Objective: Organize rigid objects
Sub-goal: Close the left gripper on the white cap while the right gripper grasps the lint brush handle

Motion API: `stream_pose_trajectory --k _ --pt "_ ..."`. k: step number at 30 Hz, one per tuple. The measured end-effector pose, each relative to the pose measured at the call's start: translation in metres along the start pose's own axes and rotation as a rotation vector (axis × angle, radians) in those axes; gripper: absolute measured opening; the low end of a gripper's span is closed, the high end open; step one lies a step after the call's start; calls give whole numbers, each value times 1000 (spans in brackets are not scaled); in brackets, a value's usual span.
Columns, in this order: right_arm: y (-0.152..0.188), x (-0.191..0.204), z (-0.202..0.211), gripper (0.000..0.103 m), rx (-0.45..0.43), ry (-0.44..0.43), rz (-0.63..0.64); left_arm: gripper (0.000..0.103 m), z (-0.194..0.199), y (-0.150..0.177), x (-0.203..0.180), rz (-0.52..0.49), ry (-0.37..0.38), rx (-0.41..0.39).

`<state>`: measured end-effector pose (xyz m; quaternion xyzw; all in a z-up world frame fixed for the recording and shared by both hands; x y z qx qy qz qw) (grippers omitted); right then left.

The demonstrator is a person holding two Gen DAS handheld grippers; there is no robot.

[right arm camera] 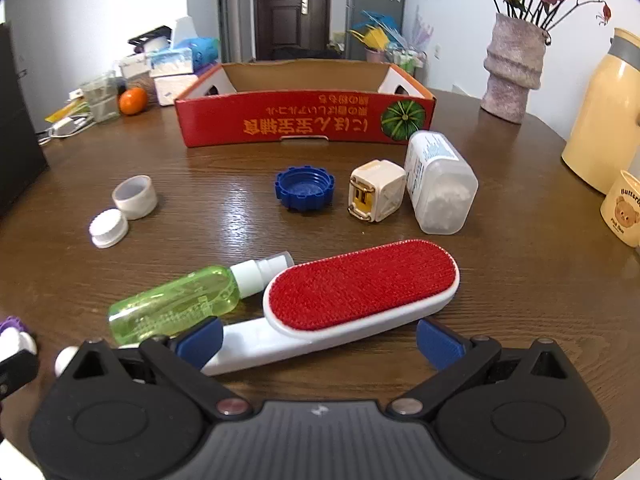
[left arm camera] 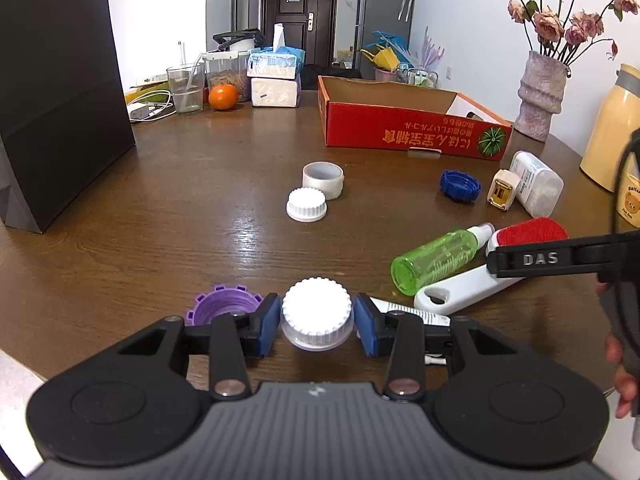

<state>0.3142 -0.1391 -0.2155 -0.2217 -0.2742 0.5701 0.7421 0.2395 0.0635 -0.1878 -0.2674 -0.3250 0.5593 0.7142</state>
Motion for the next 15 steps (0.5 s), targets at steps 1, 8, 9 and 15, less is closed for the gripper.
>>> stream_pose_trajectory --k 1,8,9,15 --pt "-1 0 -3 103 5 9 -6 42 0 0 1 1 2 -1" --pt "-7 -6 -15 103 12 37 -63 42 -1 -2 7 12 7 -7" --pt "-7 -8 -16 103 13 43 -73 42 -1 -2 7 13 8 -7" --pt "-3 -21 -32 99 59 69 -118 42 -4 -2 7 15 15 -2"
Point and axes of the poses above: each gripper's, at about its wrist camera, not at the fingertips, and z roughly against the way its jaws point, x to its left, y to its underside, the point moved 9 cm from there along -z, roughly the way its jaws point, and after that the axes turned 15 degrees about -z, right-handed, at the moved point
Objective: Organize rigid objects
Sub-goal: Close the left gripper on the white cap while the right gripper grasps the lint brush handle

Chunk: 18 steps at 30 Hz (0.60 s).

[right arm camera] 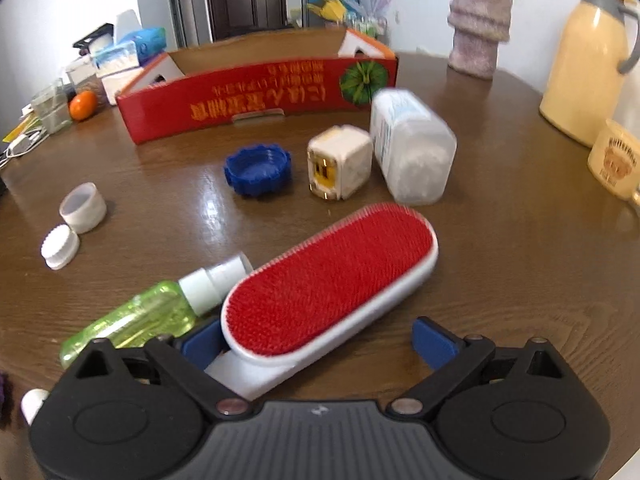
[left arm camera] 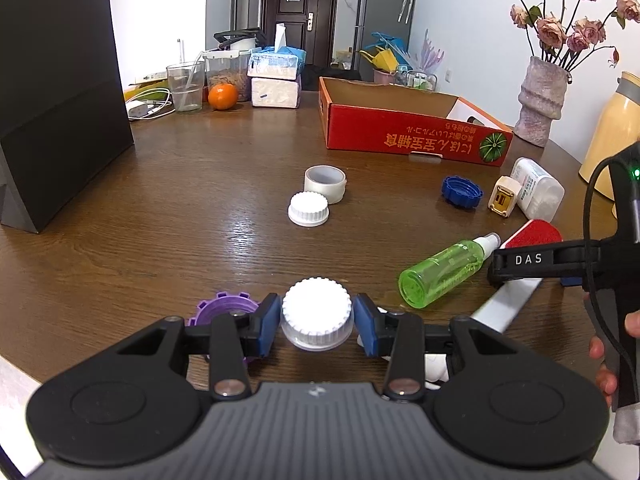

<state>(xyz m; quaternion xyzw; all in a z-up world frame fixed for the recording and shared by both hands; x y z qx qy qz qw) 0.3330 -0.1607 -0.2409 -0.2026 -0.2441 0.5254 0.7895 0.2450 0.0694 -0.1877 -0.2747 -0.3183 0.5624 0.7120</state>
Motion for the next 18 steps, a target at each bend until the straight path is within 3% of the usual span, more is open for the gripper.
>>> stream_pose_trajectory --k 3,11,18 --pt "0 -2 0 98 -15 5 5 42 0 0 -1 -1 1 2" --pt "-5 -16 8 71 -36 -25 36 42 -1 -4 -7 -7 3 -1" --pt "-4 -29 14 61 -46 -83 106 42 0 -7 -15 -15 4 1"
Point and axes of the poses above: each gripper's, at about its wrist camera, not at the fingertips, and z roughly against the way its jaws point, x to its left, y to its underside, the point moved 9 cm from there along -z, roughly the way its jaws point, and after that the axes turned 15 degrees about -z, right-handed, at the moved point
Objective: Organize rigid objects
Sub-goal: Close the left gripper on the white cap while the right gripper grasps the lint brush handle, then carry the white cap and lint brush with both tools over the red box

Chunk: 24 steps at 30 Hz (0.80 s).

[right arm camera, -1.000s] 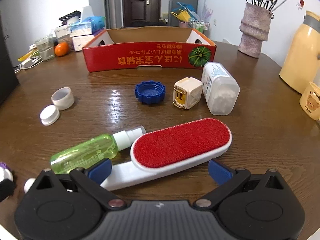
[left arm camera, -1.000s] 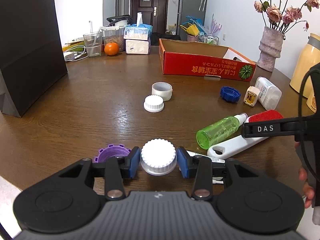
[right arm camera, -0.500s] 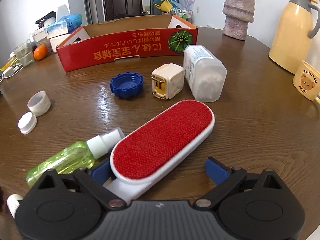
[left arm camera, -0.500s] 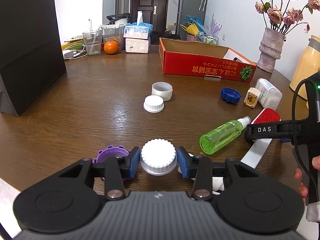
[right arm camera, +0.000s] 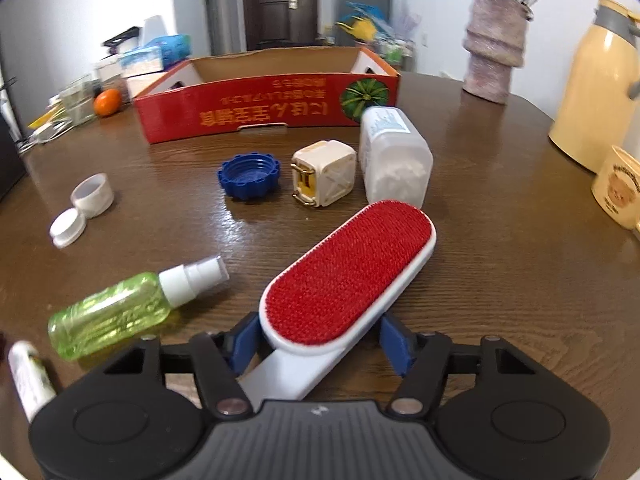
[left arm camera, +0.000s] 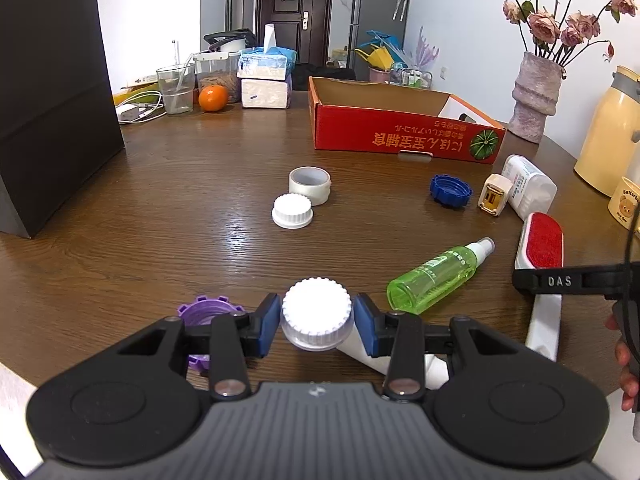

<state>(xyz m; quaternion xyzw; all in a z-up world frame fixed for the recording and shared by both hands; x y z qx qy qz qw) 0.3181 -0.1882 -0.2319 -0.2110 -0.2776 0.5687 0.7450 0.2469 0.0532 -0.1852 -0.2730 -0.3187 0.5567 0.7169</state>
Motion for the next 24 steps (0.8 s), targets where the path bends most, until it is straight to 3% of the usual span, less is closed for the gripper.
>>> stream_pose_trajectory --k 8,24 --pt "7 -7 9 53 -2 -51 57 42 3 -4 -7 -7 -12 0" --pt "10 -14 35 52 -64 -144 94 42 10 -18 -23 -32 -28 -9"
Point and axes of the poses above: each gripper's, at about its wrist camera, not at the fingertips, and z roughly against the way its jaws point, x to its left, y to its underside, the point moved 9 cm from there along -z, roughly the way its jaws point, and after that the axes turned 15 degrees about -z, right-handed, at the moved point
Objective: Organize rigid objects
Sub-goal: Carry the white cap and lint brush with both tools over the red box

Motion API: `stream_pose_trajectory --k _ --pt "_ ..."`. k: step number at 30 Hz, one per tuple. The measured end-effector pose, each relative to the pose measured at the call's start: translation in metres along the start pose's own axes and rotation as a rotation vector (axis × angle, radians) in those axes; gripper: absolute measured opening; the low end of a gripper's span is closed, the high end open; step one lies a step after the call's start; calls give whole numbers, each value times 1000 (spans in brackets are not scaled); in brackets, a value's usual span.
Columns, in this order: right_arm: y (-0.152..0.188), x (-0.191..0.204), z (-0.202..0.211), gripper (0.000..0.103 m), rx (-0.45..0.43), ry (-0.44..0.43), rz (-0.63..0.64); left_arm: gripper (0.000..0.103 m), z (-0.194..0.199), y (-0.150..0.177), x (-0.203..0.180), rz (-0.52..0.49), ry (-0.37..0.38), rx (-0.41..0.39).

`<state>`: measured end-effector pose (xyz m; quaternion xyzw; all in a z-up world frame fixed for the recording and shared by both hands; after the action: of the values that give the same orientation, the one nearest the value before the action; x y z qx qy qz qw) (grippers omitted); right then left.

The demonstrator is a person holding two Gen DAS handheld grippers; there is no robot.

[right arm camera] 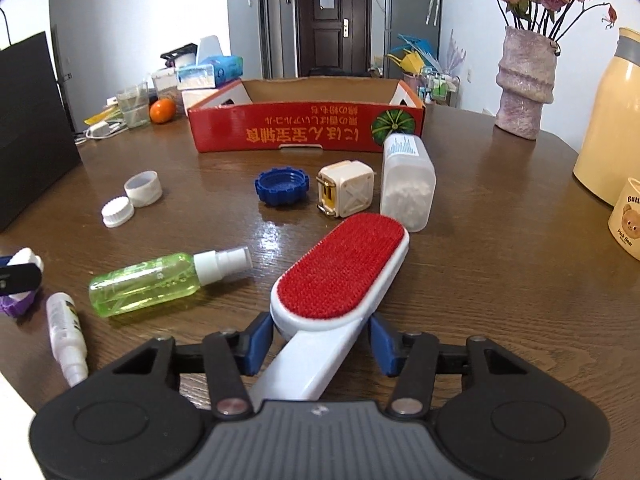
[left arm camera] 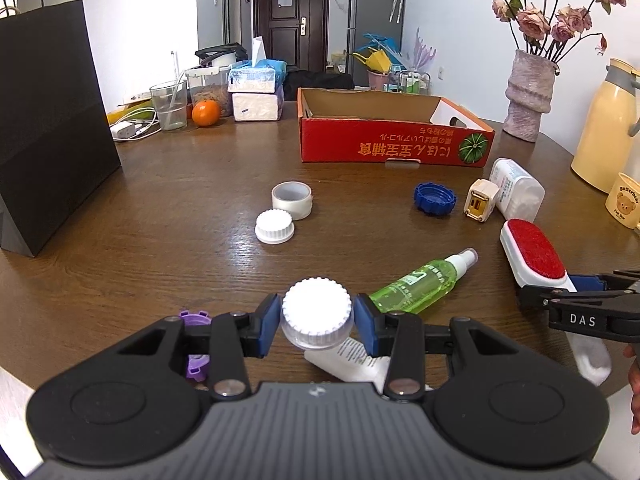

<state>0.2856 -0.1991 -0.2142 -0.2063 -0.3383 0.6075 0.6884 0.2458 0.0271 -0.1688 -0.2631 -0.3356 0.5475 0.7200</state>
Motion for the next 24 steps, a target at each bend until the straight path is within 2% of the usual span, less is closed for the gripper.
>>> stream_pose_trajectory --k 12,24 --pt "-5 2 23 51 -64 -50 13 42 9 -13 -7 -12 -7 -22" --pt "-27 11 46 51 -125 -76 29 42 19 -36 -10 -17 -7 -66"
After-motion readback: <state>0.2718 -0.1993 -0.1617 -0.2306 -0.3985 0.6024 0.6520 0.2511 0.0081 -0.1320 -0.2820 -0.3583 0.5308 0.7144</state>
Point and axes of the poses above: each gripper's, at about its wrist camera, not at the fingertips, and z roughly against the way its jaws point, x to its left, y to its underside, the point moved 9 cm from there along -z, roughly the way its jaws point, and after that the axes turned 15 degrees about -z, right-handed, at the moved point
